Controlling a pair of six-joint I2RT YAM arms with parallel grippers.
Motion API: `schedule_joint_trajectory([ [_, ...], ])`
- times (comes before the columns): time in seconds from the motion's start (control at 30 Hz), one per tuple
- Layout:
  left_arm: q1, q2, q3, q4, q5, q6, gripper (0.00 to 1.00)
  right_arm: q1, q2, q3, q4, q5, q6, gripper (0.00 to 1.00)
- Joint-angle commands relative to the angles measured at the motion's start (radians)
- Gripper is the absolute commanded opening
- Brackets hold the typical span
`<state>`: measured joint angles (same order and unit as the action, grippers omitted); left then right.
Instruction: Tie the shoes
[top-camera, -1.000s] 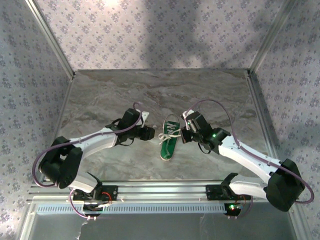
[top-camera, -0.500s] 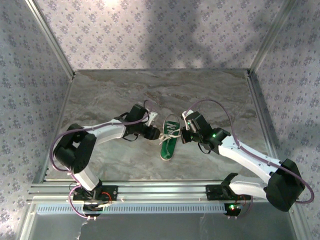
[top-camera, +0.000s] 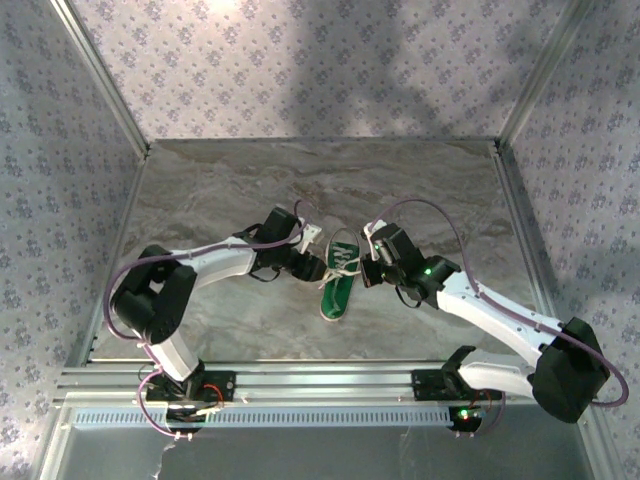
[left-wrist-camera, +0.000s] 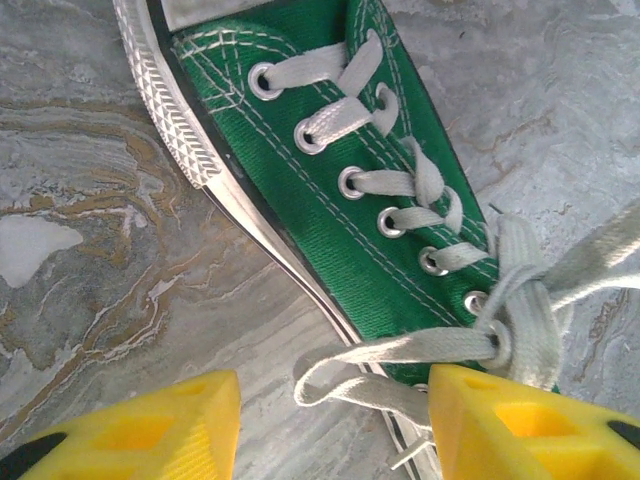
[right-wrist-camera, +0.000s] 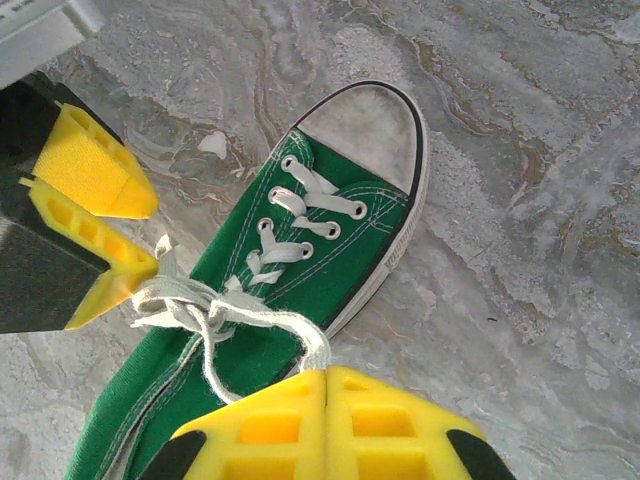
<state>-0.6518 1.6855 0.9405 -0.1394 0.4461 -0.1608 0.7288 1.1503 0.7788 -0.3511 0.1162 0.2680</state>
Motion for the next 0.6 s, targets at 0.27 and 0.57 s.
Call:
schedule_joint_trajectory([
  [0.27,-0.017,0.043,0.056,-0.001,0.083,0.045,0.57,0.009,-0.017,0.032,-0.015,0.002,-0.006,0.0],
  [0.57,-0.019,0.062,0.073,0.021,0.147,0.05,0.44,0.01,-0.021,0.032,-0.021,0.01,-0.006,0.0],
])
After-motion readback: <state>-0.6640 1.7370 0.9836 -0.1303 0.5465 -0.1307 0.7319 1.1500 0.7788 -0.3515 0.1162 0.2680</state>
